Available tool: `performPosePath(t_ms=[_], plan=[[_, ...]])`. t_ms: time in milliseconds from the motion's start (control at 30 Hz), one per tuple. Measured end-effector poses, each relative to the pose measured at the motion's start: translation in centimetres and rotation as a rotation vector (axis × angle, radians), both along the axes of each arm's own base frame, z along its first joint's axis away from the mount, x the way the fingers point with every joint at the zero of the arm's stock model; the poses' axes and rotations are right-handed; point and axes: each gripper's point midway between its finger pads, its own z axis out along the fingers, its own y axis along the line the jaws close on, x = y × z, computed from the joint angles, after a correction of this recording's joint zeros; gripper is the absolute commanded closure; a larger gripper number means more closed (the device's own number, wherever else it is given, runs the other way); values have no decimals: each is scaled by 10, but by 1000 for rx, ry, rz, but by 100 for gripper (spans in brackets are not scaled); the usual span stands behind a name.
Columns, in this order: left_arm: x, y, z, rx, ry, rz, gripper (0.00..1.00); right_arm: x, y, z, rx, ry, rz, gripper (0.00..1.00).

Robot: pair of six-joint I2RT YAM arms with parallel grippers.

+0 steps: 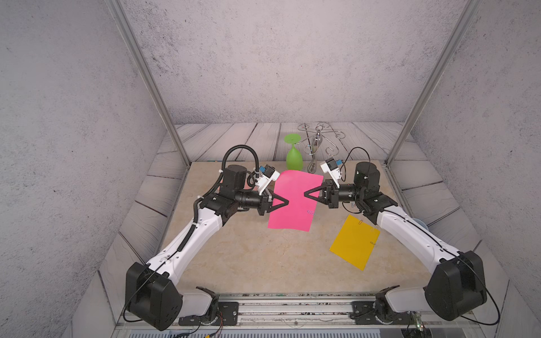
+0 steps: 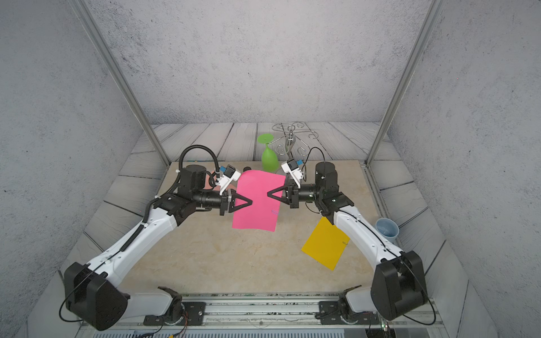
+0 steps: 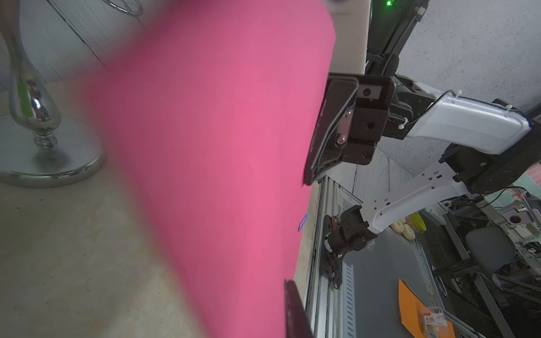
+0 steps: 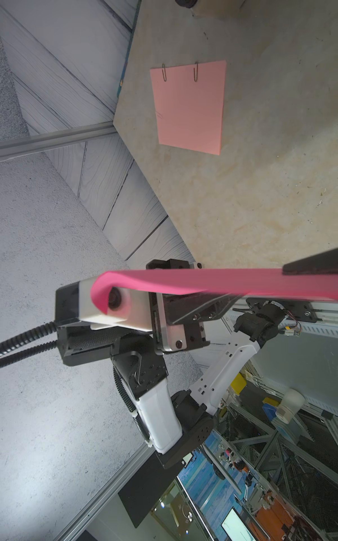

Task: Unclip the paperclips from the documents
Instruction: Adjust the document, then remove the paper clip from the document.

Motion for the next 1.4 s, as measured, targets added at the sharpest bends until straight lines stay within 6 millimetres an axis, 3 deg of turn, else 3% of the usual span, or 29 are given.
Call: performPosePath(t_ms=[433, 600, 700, 833, 967, 1167, 1400], plan=[[-1, 3, 8, -19, -28, 33, 89, 3, -2, 7, 1, -2, -11, 100], [-1, 3, 9, -25, -27, 35, 95, 3, -2, 9, 4, -2, -11, 100], [-1, 3, 10, -29, -28, 32, 100, 3, -2, 9, 4, 2, -11, 87], [-1, 2, 11, -33, -36, 29, 100, 2, -2, 7, -2, 18, -4, 58], [-1, 2, 13, -37, -43, 28, 100, -1, -2, 0, -15, 35, 21, 46], [-1, 3, 14, -39, -49, 28, 100, -10, -3, -14, -32, 71, 66, 46], [0, 7, 17, -42, -61, 37, 100, -18, -5, -29, -56, 106, 89, 53]])
